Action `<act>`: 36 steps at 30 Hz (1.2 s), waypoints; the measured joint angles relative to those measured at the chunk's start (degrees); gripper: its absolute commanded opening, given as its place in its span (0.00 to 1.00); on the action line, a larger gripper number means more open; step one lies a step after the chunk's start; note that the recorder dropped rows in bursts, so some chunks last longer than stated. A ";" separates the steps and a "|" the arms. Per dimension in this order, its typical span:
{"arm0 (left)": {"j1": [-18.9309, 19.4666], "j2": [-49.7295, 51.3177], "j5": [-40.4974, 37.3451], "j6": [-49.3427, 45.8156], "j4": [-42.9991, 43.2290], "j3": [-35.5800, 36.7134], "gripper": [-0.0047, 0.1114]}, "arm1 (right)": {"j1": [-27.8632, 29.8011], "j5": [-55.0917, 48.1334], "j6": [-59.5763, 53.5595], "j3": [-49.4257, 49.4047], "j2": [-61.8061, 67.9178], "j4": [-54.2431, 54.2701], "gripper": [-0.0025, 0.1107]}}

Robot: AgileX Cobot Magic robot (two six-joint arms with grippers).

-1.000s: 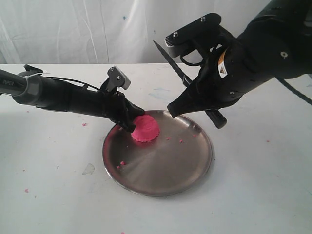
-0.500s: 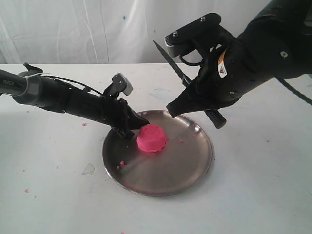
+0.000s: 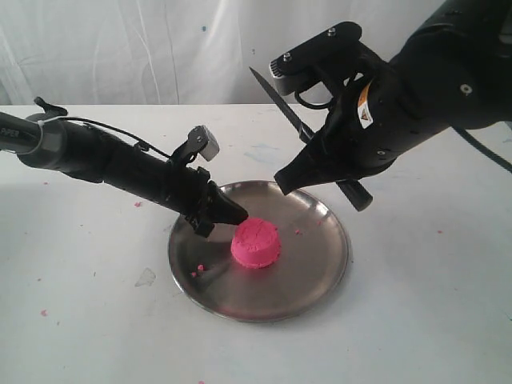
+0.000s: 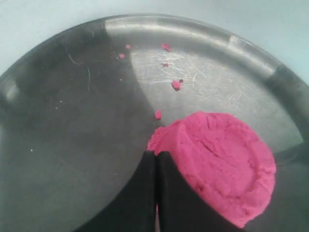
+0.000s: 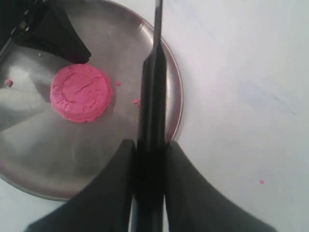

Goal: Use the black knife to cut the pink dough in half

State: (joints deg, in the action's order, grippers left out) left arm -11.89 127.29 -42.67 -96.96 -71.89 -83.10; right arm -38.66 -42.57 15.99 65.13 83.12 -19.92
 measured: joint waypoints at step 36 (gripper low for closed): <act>-0.12 -15.43 9.37 -0.16 -11.14 13.38 0.04 | 0.00 -6.32 -15.37 -0.70 11.55 15.32 0.02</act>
State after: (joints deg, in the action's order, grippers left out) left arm -12.01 111.86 -33.30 -97.13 -83.03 -69.72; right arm -38.66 -48.89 0.62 64.42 94.67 -4.61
